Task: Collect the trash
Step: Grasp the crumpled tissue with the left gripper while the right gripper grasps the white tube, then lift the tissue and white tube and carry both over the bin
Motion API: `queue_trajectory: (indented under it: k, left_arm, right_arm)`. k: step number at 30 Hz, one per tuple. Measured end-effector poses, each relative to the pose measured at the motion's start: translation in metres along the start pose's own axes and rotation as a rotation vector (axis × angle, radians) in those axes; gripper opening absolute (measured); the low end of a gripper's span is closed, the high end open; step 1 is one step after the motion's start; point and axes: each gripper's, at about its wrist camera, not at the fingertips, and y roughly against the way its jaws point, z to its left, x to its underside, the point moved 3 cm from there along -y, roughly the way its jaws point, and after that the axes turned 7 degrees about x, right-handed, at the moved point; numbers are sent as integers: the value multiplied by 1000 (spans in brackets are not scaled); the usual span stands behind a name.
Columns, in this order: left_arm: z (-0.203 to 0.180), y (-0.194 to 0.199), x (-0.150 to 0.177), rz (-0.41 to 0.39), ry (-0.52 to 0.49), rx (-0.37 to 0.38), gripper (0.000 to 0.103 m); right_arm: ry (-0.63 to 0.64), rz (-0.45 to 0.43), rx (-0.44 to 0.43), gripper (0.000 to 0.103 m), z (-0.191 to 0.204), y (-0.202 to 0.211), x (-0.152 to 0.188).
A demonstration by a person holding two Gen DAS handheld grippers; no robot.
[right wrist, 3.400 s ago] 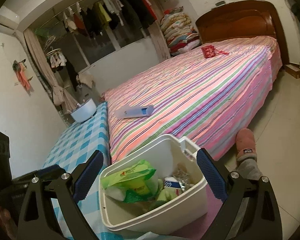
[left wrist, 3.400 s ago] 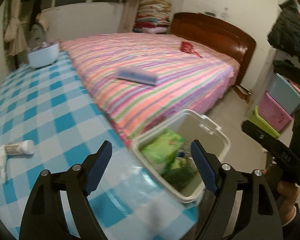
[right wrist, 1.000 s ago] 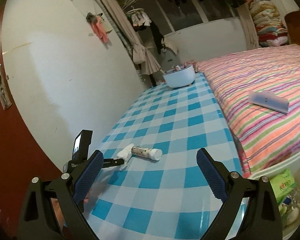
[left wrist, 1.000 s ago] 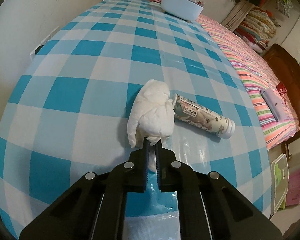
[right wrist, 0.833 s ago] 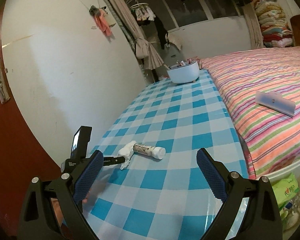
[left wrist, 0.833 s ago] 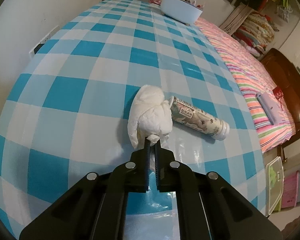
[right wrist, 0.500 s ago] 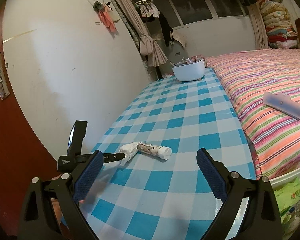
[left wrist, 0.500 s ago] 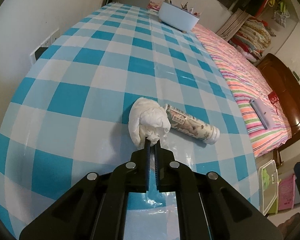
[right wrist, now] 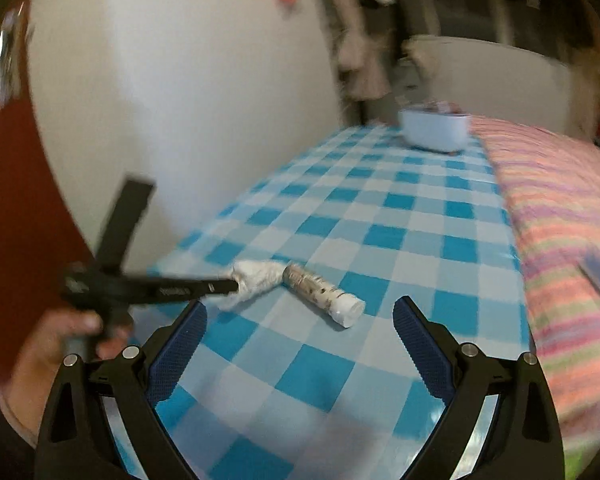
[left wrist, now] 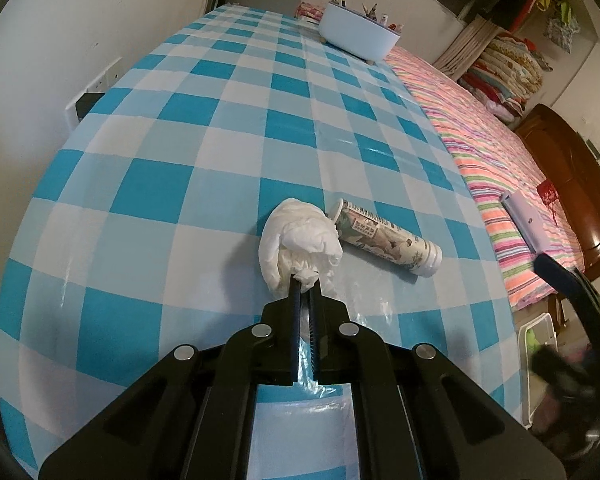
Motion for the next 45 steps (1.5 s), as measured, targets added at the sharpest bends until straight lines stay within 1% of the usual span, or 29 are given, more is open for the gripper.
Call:
queue_trajectory:
  k: [2, 4, 7, 10, 11, 14, 17, 19, 20, 21, 22, 27, 29, 34, 45]
  left_arm:
    - [0, 1, 1, 2, -3, 5, 3]
    - [-1, 4, 2, 0, -9, 7, 3]
    - [-5, 8, 3, -1, -24, 8, 3]
    - [-5, 11, 4, -2, -30, 7, 3]
    - [-4, 12, 4, -5, -30, 6, 4]
    - [-4, 16, 4, -10, -31, 6, 4]
    - [-5, 23, 2, -23, -36, 9, 4]
    - [-6, 27, 2, -33, -38, 11, 4]
    - [-6, 28, 2, -35, -38, 13, 4]
    - [-7, 28, 1, -37, -38, 15, 3]
    - [-7, 28, 2, -39, -38, 16, 4]
    - [-13, 31, 2, -51, -46, 22, 4]
    - [-16, 34, 3, -56, -52, 30, 4]
    - [-24, 36, 7, -61, -71, 32, 4]
    - [-60, 40, 21, -70, -141, 56, 4]
  right_arm:
    - [107, 60, -7, 92, 6, -24, 0]
    - [162, 98, -9, 92, 11, -39, 1]
    - [227, 142, -9, 91, 18, -60, 2]
    - [266, 174, 7, 90, 22, -80, 1]
    - [272, 187, 5, 86, 23, -86, 0]
    - [278, 243, 5, 70, 21, -108, -3]
    - [290, 289, 12, 68, 20, -126, -4]
    - [304, 305, 28, 62, 20, -134, -2]
    - [307, 310, 32, 54, 20, -138, -2]
    - [305, 315, 30, 43, 19, -140, -2]
    - [296, 320, 33, 40, 19, -141, -1]
    - [303, 307, 59, 31, 18, -142, 4]
    - [297, 289, 67, 30, 18, -137, 6]
    - [243, 254, 50, 30, 13, -120, 12]
    - [130, 175, 36, 30, 6, -62, 34]
